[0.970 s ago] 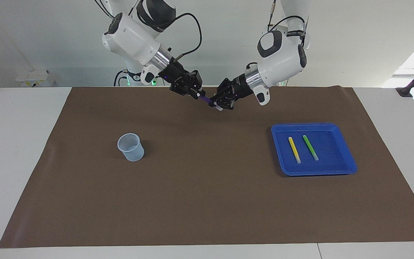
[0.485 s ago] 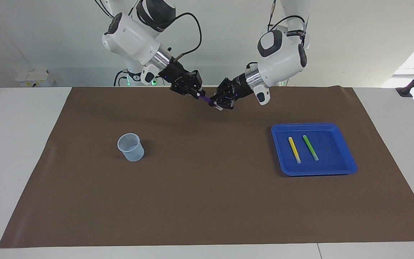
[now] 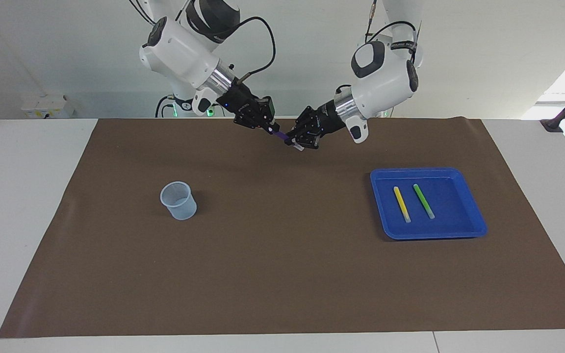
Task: Transfer and insert pens with both arms
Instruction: 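Grasp the purple pen's free end with the right gripper, then open the left gripper while the right gripper carries the pen to the cup, then insert the purple pen into the cup while the left gripper grasps the green pen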
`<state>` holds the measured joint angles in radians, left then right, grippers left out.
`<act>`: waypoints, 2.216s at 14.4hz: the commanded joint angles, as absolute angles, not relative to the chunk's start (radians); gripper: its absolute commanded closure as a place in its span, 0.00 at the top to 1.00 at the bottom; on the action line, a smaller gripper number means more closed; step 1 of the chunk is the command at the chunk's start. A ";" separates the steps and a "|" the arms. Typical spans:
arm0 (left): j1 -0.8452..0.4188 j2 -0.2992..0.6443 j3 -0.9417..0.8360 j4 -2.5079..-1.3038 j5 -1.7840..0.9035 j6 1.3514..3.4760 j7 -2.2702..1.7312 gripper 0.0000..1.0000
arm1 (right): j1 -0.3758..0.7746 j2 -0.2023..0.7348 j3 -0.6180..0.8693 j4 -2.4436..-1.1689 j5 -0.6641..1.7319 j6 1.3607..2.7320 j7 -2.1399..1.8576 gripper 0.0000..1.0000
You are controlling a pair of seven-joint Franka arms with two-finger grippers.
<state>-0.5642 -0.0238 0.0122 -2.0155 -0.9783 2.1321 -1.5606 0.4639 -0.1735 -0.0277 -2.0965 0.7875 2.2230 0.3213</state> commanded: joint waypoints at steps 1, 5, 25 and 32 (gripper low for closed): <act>-0.588 -0.064 0.023 -2.057 -1.006 2.151 -1.539 1.00 | 0.449 -0.164 -0.025 -2.091 0.808 2.237 0.304 0.00; -0.577 -0.066 0.025 -2.057 -1.006 2.148 -1.536 1.00 | 0.396 -0.160 -0.029 -2.063 0.737 2.163 0.209 0.00; -0.183 -0.043 0.031 -2.077 -0.507 2.046 -0.903 1.00 | 0.075 -0.040 -0.028 -2.022 0.043 2.035 -0.434 0.00; -0.014 0.044 0.031 -2.069 -0.339 2.075 -0.351 1.00 | 0.069 0.006 -0.026 -2.126 0.044 2.180 -0.426 0.00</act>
